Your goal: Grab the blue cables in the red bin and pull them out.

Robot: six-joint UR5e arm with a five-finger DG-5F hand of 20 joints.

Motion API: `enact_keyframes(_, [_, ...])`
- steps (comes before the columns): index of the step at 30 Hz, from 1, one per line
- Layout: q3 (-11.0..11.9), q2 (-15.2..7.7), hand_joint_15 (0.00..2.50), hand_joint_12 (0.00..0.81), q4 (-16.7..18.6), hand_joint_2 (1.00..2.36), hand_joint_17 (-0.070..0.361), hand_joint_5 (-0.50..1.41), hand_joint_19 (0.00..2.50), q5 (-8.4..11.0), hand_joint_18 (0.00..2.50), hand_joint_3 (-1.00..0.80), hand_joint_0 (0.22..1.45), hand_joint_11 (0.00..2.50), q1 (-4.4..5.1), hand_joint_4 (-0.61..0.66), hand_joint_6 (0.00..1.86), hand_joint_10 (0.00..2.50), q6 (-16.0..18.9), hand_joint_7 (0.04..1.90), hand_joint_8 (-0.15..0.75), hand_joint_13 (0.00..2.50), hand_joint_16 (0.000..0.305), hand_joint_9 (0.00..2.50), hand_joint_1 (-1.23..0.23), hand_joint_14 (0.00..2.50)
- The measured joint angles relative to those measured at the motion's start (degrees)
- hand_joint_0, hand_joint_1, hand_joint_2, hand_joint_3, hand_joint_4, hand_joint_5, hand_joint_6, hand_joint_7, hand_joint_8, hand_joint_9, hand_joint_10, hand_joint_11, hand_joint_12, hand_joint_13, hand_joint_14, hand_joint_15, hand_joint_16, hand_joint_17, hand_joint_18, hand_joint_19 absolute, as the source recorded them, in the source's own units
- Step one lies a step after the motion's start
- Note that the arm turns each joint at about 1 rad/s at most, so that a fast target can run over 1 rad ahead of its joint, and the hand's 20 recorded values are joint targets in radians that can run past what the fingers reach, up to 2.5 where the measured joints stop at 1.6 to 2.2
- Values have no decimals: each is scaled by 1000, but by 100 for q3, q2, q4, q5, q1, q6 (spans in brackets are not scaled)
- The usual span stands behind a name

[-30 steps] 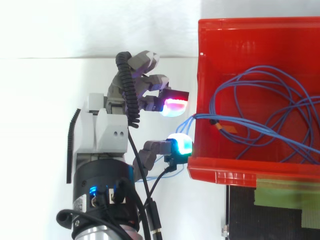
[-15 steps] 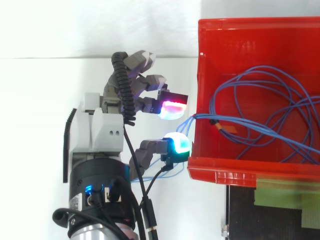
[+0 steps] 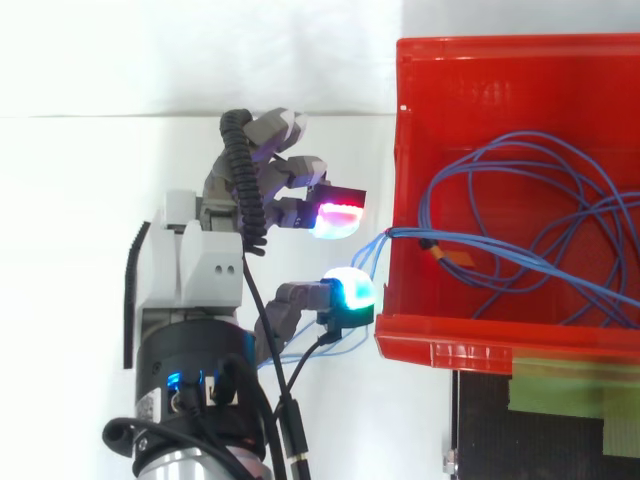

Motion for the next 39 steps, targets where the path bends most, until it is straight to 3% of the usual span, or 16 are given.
enact_keyframes(4, [-82, 1, 334, 350, 3, 1000, 106, 810, 414, -5, 463, -1000, 839, 622, 3, 87, 3, 19, 1, 829, 244, 533, 47, 749, -1004, 15])
enact_keyframes(10, [-122, 1, 336, 349, 4, 1000, 106, 775, 415, -7, 466, -1000, 843, 622, 4, 65, 209, 21, 1, 772, 246, 537, 47, 755, -1004, 14])
enact_keyframes(18, [-100, 2, 337, 350, 12, 1000, 106, 767, 422, -13, 466, -1000, 846, 632, -7, 72, 227, 21, 84, 763, 243, 536, 47, 755, -1005, 13])
enact_keyframes(28, [-34, 2, 341, 349, 242, 1000, 106, 774, 421, -28, 467, -1000, 843, 623, -12, 71, 162, 21, 1020, 780, 243, 537, 47, 755, -1006, 13])
enact_keyframes(39, [-5, 2, 333, 350, 359, 1000, 106, 780, 421, -46, 467, -1000, 841, 623, -21, 75, 136, 23, 1135, 787, 245, 537, 47, 755, -1005, 13])
